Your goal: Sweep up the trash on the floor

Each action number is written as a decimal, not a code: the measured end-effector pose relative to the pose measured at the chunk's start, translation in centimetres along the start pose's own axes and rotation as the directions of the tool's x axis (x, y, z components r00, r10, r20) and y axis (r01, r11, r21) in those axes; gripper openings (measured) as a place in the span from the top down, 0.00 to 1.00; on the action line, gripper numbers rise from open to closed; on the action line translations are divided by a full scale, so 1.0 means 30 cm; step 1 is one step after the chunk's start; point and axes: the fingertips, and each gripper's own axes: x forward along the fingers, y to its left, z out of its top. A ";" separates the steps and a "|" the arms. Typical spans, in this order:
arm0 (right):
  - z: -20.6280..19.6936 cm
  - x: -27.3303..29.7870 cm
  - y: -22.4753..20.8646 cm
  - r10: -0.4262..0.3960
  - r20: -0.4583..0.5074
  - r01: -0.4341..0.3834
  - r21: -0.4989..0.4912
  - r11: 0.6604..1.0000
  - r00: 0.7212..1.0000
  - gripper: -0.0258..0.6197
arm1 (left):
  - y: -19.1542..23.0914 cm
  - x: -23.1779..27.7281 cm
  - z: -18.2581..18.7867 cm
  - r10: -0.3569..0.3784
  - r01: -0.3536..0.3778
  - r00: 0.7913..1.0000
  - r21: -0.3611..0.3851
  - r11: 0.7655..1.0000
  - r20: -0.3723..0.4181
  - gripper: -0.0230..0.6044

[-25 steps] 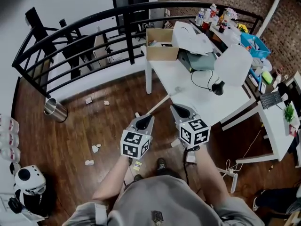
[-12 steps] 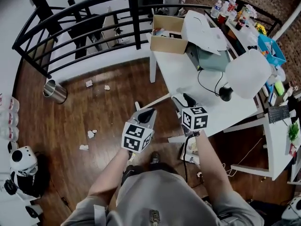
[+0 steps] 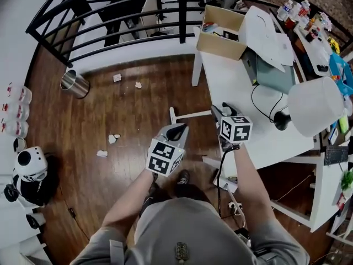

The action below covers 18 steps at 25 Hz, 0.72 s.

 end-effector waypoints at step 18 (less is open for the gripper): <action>0.067 -0.005 0.428 0.187 0.010 -0.182 -0.196 0.964 0.982 0.82 | 0.137 -0.204 -0.125 0.095 -0.095 0.995 -0.073 0.993 -0.009 0.95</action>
